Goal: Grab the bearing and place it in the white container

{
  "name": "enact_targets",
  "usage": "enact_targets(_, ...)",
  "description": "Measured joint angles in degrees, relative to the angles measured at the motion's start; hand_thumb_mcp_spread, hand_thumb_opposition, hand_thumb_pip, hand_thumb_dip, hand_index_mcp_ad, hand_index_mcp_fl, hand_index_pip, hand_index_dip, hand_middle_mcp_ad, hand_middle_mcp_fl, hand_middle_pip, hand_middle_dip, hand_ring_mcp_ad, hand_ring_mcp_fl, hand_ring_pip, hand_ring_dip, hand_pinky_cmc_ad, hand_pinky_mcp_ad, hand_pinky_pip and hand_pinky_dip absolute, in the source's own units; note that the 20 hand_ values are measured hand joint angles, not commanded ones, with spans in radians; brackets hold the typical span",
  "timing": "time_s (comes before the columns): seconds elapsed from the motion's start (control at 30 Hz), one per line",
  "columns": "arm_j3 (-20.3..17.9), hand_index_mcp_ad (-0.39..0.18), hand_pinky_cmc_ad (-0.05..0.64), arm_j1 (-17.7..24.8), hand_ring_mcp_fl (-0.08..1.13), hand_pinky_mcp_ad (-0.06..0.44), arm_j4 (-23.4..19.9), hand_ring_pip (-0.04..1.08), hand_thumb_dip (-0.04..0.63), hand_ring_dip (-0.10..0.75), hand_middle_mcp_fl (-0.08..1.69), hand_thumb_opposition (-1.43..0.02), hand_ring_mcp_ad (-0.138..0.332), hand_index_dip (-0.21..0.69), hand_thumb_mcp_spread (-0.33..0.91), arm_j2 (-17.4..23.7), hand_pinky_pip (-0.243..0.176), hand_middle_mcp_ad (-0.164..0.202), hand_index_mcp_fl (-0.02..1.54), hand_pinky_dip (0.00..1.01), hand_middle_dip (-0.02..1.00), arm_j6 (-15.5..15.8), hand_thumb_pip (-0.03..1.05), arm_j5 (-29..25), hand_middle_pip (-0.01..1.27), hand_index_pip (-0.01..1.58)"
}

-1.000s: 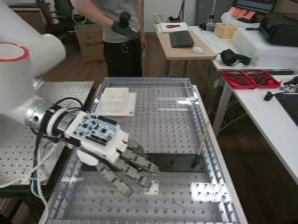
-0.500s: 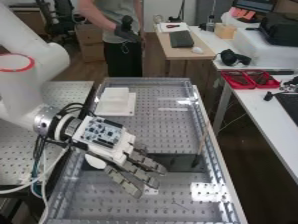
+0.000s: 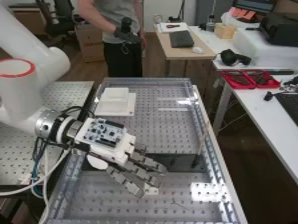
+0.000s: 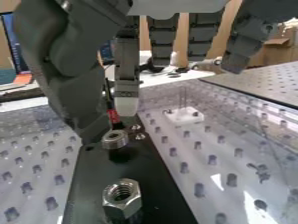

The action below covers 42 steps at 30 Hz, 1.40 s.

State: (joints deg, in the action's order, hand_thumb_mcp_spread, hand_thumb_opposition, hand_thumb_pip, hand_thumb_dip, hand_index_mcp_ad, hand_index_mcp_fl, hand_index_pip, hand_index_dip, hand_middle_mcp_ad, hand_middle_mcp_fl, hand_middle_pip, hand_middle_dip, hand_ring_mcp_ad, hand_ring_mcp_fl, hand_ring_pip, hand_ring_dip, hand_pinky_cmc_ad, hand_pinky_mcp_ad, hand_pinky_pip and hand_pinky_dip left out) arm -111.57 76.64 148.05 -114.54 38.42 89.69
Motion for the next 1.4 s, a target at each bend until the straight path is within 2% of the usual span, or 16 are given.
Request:
enact_targets(0.23, -1.34, -0.073, 0.393, 0.33, 0.0, 0.295, -3.3, 0.08, 0.253, 0.051, 0.01, -0.84, 0.159, 0.333, 0.37, -0.11, -0.093, 0.07, -0.01, 0.18, 0.15, 0.51, 0.72, 0.27, 0.12, 1.51)
enact_targets(1.4, -1.74, -0.072, 0.393, -0.16, 0.0, 0.295, -6.28, 0.08, 0.253, 0.051, 0.01, -0.84, 0.161, 0.309, 0.38, -2.21, -0.093, 0.07, -0.01, 0.18, 0.15, 2.18, 0.72, 1.15, 0.12, 1.5)
